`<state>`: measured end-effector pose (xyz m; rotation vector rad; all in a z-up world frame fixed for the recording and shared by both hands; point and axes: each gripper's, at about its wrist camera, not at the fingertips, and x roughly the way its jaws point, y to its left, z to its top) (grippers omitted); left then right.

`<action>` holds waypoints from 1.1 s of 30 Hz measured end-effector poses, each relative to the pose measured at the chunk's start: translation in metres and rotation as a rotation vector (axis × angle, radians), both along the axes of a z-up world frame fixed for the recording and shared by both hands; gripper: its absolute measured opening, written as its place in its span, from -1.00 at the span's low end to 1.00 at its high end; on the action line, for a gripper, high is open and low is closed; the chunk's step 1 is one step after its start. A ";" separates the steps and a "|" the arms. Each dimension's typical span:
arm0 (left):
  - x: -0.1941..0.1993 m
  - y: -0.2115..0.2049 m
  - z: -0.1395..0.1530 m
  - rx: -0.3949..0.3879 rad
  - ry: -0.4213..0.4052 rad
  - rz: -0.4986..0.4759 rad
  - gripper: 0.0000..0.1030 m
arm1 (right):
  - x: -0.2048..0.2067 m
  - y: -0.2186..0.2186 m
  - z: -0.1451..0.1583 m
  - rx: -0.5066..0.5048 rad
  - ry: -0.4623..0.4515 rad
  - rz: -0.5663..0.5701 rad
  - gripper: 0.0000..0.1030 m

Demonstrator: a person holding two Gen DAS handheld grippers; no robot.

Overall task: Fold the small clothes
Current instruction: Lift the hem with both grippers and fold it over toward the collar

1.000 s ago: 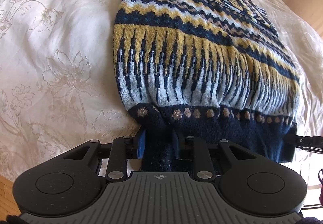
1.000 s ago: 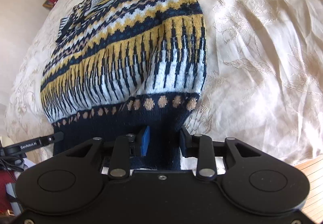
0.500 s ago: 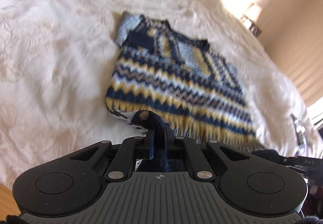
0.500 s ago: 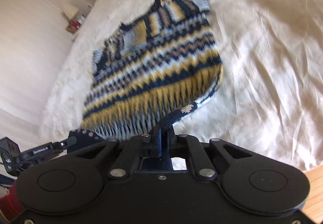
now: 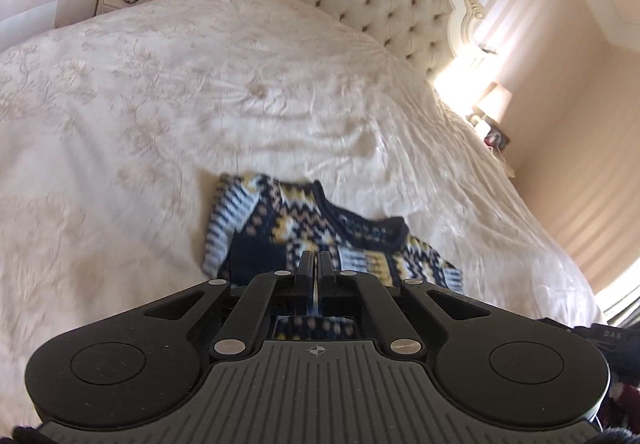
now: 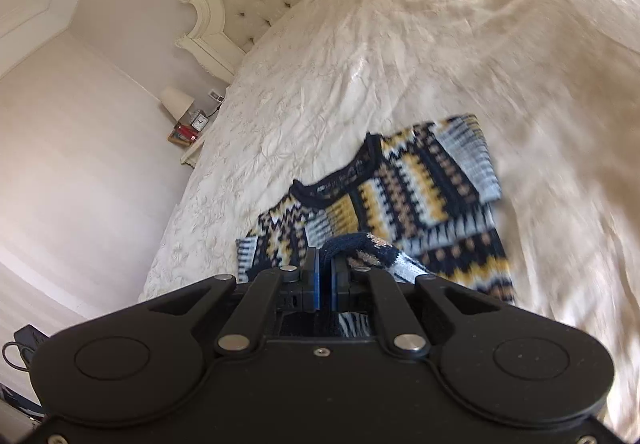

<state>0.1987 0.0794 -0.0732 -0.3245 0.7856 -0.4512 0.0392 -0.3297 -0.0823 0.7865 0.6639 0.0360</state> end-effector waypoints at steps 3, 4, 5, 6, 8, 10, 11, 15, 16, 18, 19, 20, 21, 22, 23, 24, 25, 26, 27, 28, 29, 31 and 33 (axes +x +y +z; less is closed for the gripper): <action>0.022 -0.011 -0.006 0.044 -0.005 -0.055 -0.95 | 0.027 0.001 -0.004 -0.021 0.020 0.000 -0.76; 0.026 -0.014 -0.009 0.063 -0.004 -0.078 -0.95 | 0.034 0.001 -0.008 -0.019 0.031 -0.007 -0.76; 0.031 -0.018 -0.015 0.076 0.004 -0.116 -0.94 | 0.039 0.000 -0.012 -0.013 0.040 -0.015 -0.75; 0.035 -0.020 -0.022 0.089 0.025 -0.151 -0.89 | 0.043 0.001 -0.015 -0.011 0.051 -0.024 -0.76; 0.040 -0.025 -0.039 0.129 0.075 -0.206 -0.76 | 0.051 0.001 -0.022 -0.009 0.079 -0.039 -0.75; 0.044 -0.031 -0.058 0.163 0.129 -0.267 -0.51 | 0.054 0.002 -0.029 0.002 0.105 -0.058 -0.75; 0.046 -0.034 -0.069 0.178 0.160 -0.298 -0.44 | 0.055 0.002 -0.031 0.003 0.118 -0.066 -0.75; 0.051 -0.049 -0.100 0.230 0.239 -0.380 -0.37 | 0.054 0.005 -0.034 -0.007 0.152 -0.085 -0.75; 0.052 -0.053 -0.106 0.245 0.244 -0.398 -0.36 | 0.053 0.005 -0.034 -0.008 0.157 -0.090 -0.75; 0.054 -0.063 -0.113 0.276 0.251 -0.422 -0.29 | 0.053 0.005 -0.035 -0.013 0.169 -0.097 -0.75; 0.055 -0.066 -0.116 0.282 0.257 -0.425 -0.28 | 0.053 0.005 -0.035 -0.018 0.175 -0.096 -0.75; 0.057 -0.069 -0.119 0.280 0.264 -0.424 -0.28 | 0.054 0.006 -0.035 -0.026 0.181 -0.093 -0.75; 0.060 -0.072 -0.121 0.271 0.274 -0.426 -0.29 | 0.054 0.006 -0.036 -0.032 0.186 -0.090 -0.75; 0.061 -0.074 -0.123 0.262 0.282 -0.432 -0.30 | 0.055 0.006 -0.036 -0.036 0.189 -0.087 -0.75; 0.062 -0.076 -0.124 0.262 0.283 -0.435 -0.37 | 0.055 0.006 -0.036 -0.037 0.191 -0.085 -0.75; 0.061 -0.078 -0.124 0.265 0.267 -0.432 -0.81 | 0.055 0.005 -0.036 -0.038 0.192 -0.083 -0.75; 0.059 -0.079 -0.123 0.272 0.253 -0.422 -0.91 | 0.056 0.005 -0.036 -0.040 0.195 -0.081 -0.75; 0.057 -0.078 -0.121 0.262 0.243 -0.410 -0.91 | 0.056 0.004 -0.036 -0.041 0.198 -0.078 -0.75; 0.054 -0.074 -0.116 0.244 0.224 -0.384 -0.91 | 0.056 0.003 -0.035 -0.039 0.199 -0.076 -0.75; 0.050 -0.070 -0.110 0.229 0.196 -0.348 -0.91 | 0.055 0.002 -0.035 -0.035 0.200 -0.074 -0.75; 0.046 -0.064 -0.101 0.218 0.162 -0.312 -0.91 | 0.054 0.000 -0.035 -0.031 0.200 -0.073 -0.75; 0.037 -0.051 -0.077 0.204 0.079 -0.229 -0.91 | 0.052 -0.003 -0.035 -0.020 0.203 -0.070 -0.75; 0.038 -0.039 -0.054 0.177 0.029 -0.166 -0.91 | 0.052 -0.006 -0.033 -0.008 0.208 -0.066 -0.74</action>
